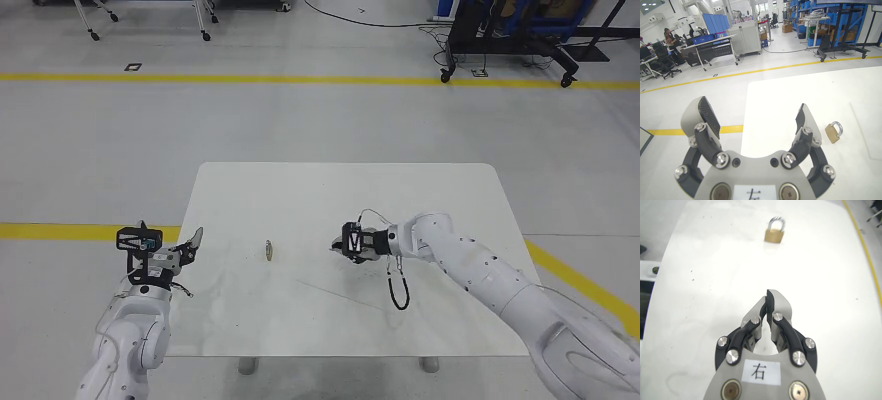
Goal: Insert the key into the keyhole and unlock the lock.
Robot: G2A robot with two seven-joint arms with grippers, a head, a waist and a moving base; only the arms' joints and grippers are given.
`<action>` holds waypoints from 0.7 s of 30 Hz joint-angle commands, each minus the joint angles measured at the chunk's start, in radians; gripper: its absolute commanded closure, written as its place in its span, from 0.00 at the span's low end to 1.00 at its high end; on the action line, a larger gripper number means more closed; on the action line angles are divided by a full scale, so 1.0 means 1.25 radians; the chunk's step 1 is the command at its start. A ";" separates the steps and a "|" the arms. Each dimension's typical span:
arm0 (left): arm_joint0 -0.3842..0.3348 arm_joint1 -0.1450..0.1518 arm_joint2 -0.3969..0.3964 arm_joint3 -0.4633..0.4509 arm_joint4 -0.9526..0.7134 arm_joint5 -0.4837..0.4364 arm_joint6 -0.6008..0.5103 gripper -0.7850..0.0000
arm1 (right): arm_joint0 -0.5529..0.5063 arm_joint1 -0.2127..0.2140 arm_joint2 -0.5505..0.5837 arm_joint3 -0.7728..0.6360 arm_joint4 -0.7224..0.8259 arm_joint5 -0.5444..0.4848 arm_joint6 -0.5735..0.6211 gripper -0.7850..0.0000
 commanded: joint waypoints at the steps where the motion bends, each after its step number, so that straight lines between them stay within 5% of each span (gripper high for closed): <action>1: 0.000 0.000 0.000 0.000 0.000 0.000 0.000 0.00 | -0.040 0.023 0.031 -0.027 -0.036 0.042 -0.092 1.00; 10: 0.000 0.000 0.000 0.000 0.000 0.000 0.000 0.00 | -0.168 0.094 0.158 -0.077 -0.062 0.010 -0.448 1.00; 21: 0.000 0.000 0.000 0.000 0.000 0.000 0.000 0.00 | -0.170 0.096 0.161 -0.076 -0.065 0.008 -0.455 1.00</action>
